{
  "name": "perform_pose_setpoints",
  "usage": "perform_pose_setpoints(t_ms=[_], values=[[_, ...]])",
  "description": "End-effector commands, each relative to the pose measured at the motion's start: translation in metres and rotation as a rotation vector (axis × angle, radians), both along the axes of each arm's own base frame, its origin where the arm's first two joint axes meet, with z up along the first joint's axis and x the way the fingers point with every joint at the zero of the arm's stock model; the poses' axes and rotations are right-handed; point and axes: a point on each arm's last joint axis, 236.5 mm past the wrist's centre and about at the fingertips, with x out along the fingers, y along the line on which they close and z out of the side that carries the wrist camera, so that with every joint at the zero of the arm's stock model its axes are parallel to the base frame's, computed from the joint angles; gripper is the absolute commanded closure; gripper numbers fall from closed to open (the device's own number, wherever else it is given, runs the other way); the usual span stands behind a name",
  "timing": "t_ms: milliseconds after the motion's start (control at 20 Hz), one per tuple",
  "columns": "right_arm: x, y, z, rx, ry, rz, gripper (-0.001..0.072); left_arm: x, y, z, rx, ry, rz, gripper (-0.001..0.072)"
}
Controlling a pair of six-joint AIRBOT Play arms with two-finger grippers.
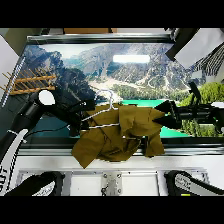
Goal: Fold the clothes and pants, and hang the long-sleeved shirts on hangers.
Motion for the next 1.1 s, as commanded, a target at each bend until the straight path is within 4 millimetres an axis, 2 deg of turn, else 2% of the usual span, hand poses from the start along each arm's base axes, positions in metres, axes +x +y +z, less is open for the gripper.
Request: perform_pose_setpoints(t_ms=[0,250,900,1050], values=[[-0.007,0.020,-0.009,0.015,0.003,0.082,0.0054,0.000,0.000,0.000,0.000,0.000,0.001,0.0696],[-0.010,0.030,-0.011,0.016,0.017,0.108,0.0055,0.000,0.000,0.000,0.000,-0.001,0.001,0.0696],[-0.007,0.032,-0.006,0.039,0.028,0.094,0.0055,0.001,0.000,0.000,0.000,-0.002,0.002,0.0696],[-0.010,0.038,-0.006,0.040,0.028,0.115,0.0055,0.001,0.000,0.000,-0.001,-0.003,0.002,0.0696]])
